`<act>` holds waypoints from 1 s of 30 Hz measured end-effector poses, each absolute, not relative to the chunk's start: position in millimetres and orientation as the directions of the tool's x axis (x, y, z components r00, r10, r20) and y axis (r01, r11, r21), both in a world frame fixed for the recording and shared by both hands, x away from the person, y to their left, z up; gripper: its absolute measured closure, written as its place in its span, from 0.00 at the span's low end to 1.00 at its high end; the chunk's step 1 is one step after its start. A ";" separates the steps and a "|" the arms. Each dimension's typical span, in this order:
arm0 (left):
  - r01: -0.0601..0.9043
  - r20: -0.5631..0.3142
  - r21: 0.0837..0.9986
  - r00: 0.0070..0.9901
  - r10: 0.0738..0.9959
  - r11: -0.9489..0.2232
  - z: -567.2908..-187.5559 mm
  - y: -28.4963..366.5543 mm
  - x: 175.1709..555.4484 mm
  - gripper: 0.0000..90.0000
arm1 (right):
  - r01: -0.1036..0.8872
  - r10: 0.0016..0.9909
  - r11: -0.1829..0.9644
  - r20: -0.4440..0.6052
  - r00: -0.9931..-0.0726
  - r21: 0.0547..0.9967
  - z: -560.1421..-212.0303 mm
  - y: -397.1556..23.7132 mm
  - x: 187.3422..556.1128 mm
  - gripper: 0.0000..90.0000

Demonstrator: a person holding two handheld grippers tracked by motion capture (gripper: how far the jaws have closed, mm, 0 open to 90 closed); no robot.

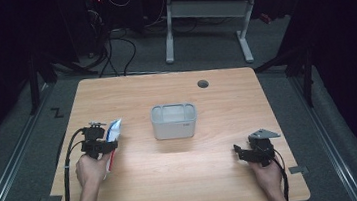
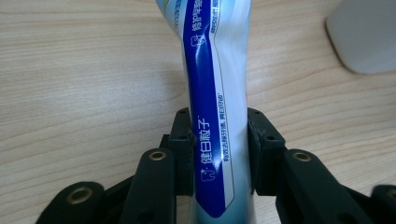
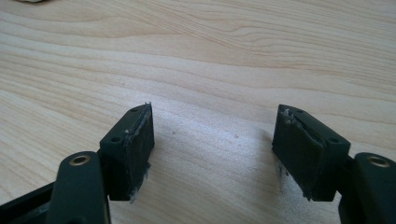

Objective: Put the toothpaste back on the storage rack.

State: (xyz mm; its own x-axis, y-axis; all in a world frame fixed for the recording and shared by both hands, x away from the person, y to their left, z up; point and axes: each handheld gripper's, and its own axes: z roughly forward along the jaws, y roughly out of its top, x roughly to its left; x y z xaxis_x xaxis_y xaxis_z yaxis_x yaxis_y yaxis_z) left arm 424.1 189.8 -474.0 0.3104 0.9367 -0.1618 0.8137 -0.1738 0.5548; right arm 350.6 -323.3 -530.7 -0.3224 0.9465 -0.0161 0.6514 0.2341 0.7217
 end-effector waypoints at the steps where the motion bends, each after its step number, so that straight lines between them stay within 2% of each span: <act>1: 0.811 -0.168 0.563 0.305 0.937 -0.163 -471.7 190.8 423.0 0.75 | 0.651 0.946 0.236 -0.016 -0.324 0.721 -530.7 -323.2 350.6 0.33; 6: 0.795 -0.166 0.588 0.302 0.939 -0.152 -460.6 189.0 415.5 0.76 | 0.648 0.941 0.243 -0.015 -0.337 0.721 -530.7 -322.3 350.7 0.33; 12: 0.756 -0.130 0.624 0.347 0.929 -0.195 -440.7 179.5 411.1 0.75 | 0.646 0.938 0.250 -0.015 -0.346 0.721 -530.8 -321.1 350.9 0.33; 30: 0.659 -0.127 0.709 0.468 0.874 -0.251 -404.0 138.7 416.7 0.75 | 0.639 0.928 0.268 -0.015 -0.372 0.721 -530.8 -319.3 350.3 0.33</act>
